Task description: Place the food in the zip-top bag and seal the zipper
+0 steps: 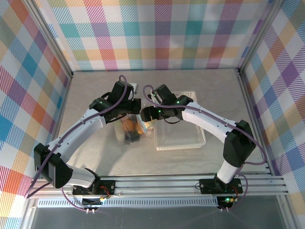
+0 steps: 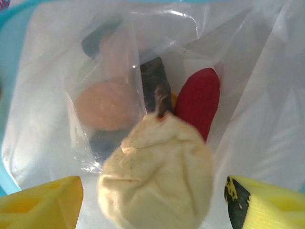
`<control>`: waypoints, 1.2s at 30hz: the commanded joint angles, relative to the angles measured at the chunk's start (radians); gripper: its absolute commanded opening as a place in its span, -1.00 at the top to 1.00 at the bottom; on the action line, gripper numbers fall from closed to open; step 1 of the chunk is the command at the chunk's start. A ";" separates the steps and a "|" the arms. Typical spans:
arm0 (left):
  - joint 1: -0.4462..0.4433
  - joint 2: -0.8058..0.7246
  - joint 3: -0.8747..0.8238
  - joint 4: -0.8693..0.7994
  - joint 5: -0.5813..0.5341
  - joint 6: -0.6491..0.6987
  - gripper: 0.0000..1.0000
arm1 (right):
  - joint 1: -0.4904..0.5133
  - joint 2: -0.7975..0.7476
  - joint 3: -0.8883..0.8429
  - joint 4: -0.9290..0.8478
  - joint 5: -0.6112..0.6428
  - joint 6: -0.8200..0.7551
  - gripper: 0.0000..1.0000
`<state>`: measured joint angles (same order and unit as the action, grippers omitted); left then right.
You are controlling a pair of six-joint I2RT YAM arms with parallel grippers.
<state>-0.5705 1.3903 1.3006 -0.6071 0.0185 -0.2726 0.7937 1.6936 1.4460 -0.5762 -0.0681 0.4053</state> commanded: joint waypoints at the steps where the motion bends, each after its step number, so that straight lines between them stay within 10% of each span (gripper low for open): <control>1: 0.007 -0.030 0.036 -0.019 0.009 -0.011 1.00 | 0.007 -0.042 0.029 -0.018 0.014 -0.016 -0.59; 13: 0.008 -0.063 0.020 -0.022 -0.003 -0.007 1.00 | -0.222 -0.224 -0.054 -0.343 0.384 -0.075 -0.37; 27: 0.008 -0.048 0.017 -0.016 0.001 -0.002 1.00 | -0.461 -0.110 -0.252 -0.316 0.364 -0.099 -0.33; 36: 0.008 -0.048 0.014 -0.022 -0.006 0.004 1.00 | -0.505 0.055 -0.176 -0.250 0.303 -0.148 0.39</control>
<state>-0.5705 1.3506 1.3060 -0.6258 0.0166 -0.2718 0.2993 1.7287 1.2377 -0.8459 0.2718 0.2817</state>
